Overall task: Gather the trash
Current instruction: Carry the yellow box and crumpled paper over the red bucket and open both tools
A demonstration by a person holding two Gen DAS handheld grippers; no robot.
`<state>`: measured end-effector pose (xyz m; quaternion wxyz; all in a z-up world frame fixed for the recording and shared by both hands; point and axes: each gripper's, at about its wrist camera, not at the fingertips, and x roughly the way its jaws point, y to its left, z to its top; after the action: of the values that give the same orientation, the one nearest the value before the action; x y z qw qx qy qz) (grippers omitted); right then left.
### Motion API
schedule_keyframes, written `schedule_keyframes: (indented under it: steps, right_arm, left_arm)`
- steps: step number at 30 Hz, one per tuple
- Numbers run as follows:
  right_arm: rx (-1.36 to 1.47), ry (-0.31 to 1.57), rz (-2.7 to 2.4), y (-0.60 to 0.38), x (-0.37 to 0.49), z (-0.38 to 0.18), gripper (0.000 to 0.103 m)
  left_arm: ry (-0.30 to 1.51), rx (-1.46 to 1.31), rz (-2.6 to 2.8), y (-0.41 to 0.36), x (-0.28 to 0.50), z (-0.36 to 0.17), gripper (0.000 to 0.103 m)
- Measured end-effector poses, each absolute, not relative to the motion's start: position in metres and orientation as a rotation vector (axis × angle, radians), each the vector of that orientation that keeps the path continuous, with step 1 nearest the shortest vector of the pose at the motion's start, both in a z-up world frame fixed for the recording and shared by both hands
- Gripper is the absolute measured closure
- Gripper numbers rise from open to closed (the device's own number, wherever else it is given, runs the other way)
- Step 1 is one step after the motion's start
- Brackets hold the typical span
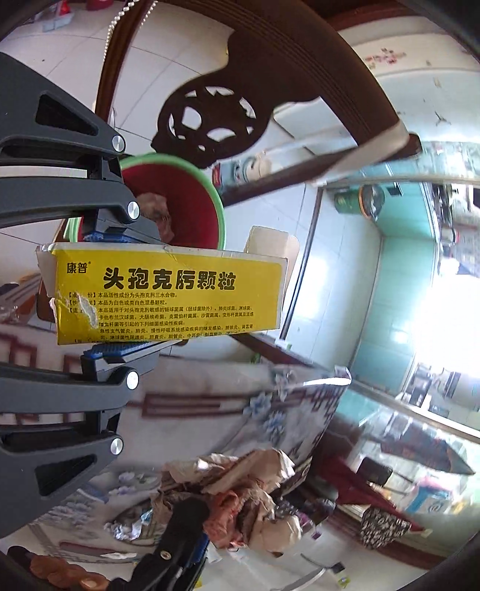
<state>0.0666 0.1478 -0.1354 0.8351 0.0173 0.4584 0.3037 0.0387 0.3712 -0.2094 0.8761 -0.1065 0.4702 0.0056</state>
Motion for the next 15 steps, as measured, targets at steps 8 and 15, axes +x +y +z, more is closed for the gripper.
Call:
schedule_keyframes:
  steps: [8,15]
  right_arm:
    - [0.001,1.045,0.698,0.193,0.08,-0.161,0.07]
    - [-0.018,1.06,0.719,0.207,0.087,-0.168,0.069]
  left_arm:
    - [0.984,-0.247,0.085,0.406,0.041,-0.217,0.067]
    - [0.985,-0.256,0.101,0.422,0.053,-0.221,0.067]
